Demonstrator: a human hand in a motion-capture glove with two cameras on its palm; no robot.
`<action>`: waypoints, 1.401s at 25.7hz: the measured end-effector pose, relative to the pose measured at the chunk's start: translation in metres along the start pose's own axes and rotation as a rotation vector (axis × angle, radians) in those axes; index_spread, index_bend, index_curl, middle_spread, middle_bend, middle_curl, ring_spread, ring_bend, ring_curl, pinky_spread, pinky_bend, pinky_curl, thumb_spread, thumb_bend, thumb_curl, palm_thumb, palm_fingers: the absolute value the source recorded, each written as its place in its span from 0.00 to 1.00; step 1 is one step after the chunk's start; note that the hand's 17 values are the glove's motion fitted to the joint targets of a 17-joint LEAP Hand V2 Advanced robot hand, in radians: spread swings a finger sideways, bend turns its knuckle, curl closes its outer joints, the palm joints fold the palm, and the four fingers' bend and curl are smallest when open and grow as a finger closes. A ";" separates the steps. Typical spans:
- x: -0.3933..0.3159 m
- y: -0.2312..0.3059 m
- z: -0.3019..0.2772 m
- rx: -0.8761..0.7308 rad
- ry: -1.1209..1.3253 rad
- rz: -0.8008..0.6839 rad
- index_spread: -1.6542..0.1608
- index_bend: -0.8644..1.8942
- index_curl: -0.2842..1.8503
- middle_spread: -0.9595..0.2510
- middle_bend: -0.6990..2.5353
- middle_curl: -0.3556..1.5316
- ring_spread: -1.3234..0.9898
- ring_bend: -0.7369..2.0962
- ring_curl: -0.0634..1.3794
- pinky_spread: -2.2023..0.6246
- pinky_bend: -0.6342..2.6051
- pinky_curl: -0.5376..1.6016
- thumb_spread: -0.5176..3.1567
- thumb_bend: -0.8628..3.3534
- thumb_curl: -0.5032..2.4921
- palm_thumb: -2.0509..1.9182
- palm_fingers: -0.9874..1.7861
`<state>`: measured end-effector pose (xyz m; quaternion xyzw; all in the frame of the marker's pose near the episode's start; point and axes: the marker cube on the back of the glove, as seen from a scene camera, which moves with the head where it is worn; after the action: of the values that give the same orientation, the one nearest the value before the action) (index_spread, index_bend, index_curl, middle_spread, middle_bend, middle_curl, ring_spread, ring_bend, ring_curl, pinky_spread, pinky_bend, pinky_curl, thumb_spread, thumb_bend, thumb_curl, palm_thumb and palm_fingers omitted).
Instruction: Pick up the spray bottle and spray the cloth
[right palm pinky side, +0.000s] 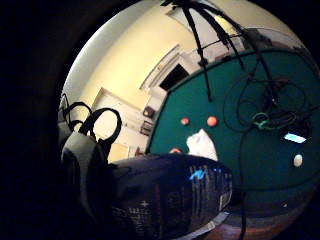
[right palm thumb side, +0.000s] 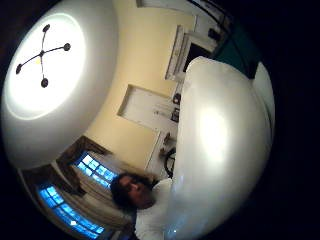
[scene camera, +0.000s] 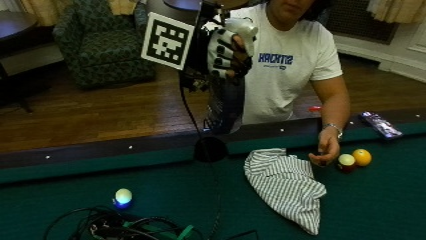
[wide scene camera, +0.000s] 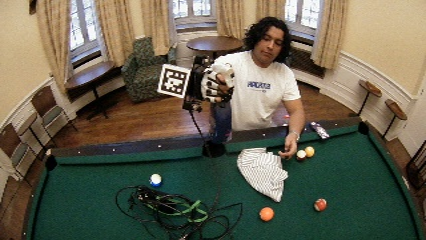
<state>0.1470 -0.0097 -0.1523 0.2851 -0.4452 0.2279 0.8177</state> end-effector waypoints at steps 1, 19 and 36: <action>0.000 -0.003 0.008 -0.027 0.028 0.020 0.75 0.47 0.41 0.61 0.42 0.48 0.47 0.53 0.37 0.67 0.33 0.44 0.23 0.20 0.42 0.75 0.86; 0.078 -0.008 0.135 -0.587 0.446 0.481 0.75 0.46 0.42 0.61 0.43 0.48 0.47 0.52 0.37 0.67 0.33 0.44 0.22 0.20 0.43 0.75 0.85; 0.190 0.063 0.208 -0.960 0.757 0.820 0.75 0.46 0.42 0.61 0.43 0.49 0.47 0.52 0.37 0.67 0.33 0.44 0.22 0.20 0.44 0.75 0.85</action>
<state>0.0776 -0.0800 0.1194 -0.3920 -0.2539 0.3783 0.7992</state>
